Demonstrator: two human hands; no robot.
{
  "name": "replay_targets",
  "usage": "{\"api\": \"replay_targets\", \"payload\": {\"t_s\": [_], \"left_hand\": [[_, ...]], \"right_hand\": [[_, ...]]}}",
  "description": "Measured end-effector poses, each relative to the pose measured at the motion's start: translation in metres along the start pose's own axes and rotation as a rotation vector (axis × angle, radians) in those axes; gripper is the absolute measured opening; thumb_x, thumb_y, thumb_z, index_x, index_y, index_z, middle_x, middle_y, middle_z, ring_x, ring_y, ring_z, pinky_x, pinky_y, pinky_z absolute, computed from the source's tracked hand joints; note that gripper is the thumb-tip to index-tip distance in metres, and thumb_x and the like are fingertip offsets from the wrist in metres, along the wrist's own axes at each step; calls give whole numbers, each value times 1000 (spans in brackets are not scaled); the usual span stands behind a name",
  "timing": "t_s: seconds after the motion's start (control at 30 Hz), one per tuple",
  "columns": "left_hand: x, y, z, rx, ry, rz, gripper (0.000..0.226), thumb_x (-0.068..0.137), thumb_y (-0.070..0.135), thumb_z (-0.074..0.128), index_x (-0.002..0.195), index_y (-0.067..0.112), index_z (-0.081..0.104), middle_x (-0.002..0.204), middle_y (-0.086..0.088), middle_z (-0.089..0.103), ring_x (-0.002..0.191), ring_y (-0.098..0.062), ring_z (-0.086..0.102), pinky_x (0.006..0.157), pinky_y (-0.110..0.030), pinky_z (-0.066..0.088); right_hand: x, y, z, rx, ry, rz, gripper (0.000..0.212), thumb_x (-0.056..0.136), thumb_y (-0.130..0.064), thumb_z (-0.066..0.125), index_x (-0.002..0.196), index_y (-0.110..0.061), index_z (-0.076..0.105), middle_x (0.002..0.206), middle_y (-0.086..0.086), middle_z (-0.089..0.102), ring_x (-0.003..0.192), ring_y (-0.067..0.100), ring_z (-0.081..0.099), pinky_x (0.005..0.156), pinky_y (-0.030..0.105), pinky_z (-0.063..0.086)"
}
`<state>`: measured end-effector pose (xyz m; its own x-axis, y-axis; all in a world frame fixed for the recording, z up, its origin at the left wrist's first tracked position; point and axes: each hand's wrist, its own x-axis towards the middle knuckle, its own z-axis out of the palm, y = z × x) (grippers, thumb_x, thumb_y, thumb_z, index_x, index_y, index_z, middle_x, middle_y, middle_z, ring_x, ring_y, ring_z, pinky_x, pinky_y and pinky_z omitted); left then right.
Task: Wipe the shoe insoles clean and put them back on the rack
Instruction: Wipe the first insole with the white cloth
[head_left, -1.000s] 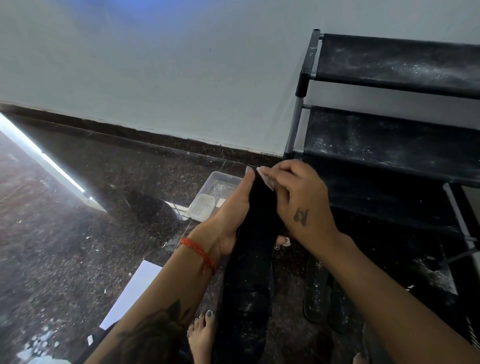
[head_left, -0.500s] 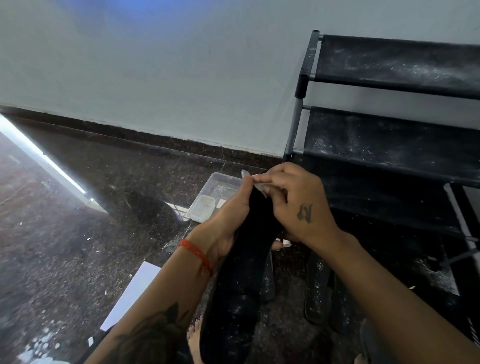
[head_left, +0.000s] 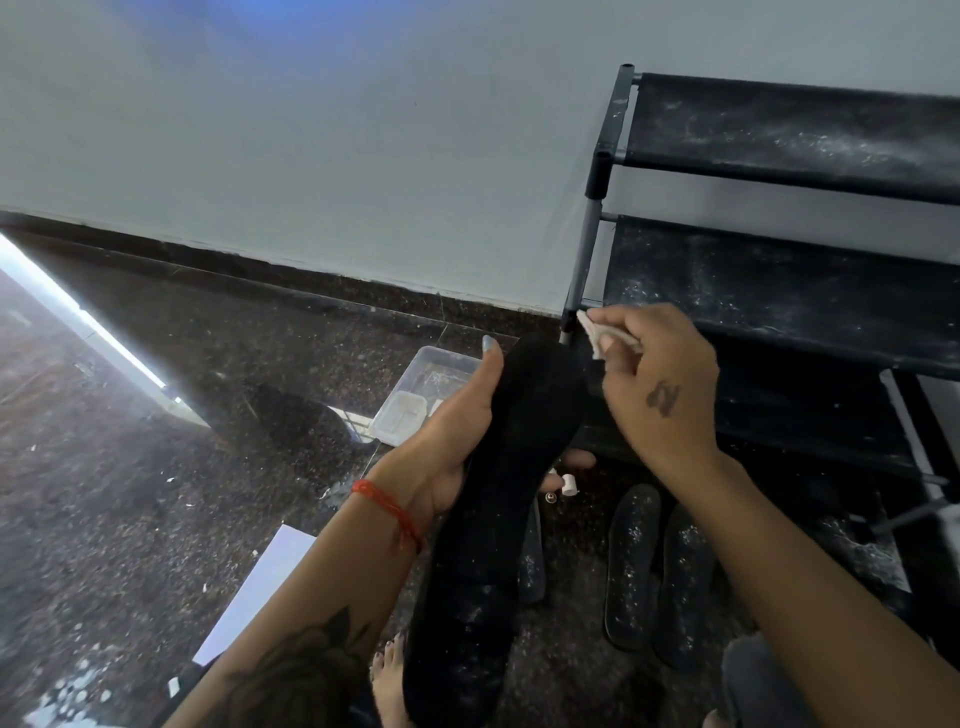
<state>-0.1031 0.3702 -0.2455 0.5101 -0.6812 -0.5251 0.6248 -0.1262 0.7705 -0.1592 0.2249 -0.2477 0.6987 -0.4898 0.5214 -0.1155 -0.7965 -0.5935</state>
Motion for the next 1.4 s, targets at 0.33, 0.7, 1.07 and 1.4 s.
{"api": "replay_targets", "payload": {"t_s": [0.33,0.7,1.07,1.4], "left_hand": [[-2,2,-1,-142,-8,-14,72,89,68,26,113,10,61,94,-16,72,70,-27,69,48,-33,56],[2,0,-6,-172,27,-17,76,89,70,27,124,9,58,111,-21,67,82,-31,67,53,-35,55],[0,3,-4,-164,-41,8,76,89,69,21,116,11,62,91,-16,71,72,-29,71,60,-39,58],[-1,1,1,-216,-190,-27,79,94,64,18,80,15,79,86,-15,72,72,-33,69,61,-37,58]], "right_hand": [[-7,-1,8,-29,-140,-92,18,79,2,62,90,-10,70,90,4,64,85,17,59,74,24,42],[-10,-2,8,-43,-259,-131,20,81,0,60,93,-12,69,91,3,63,84,17,58,71,25,45],[-5,-12,6,380,-281,259,15,79,-9,70,83,-23,70,78,-18,64,72,-10,59,64,2,43],[-1,3,13,8,-71,12,19,79,-4,67,90,-18,72,90,-4,68,91,17,59,76,19,39]]}}
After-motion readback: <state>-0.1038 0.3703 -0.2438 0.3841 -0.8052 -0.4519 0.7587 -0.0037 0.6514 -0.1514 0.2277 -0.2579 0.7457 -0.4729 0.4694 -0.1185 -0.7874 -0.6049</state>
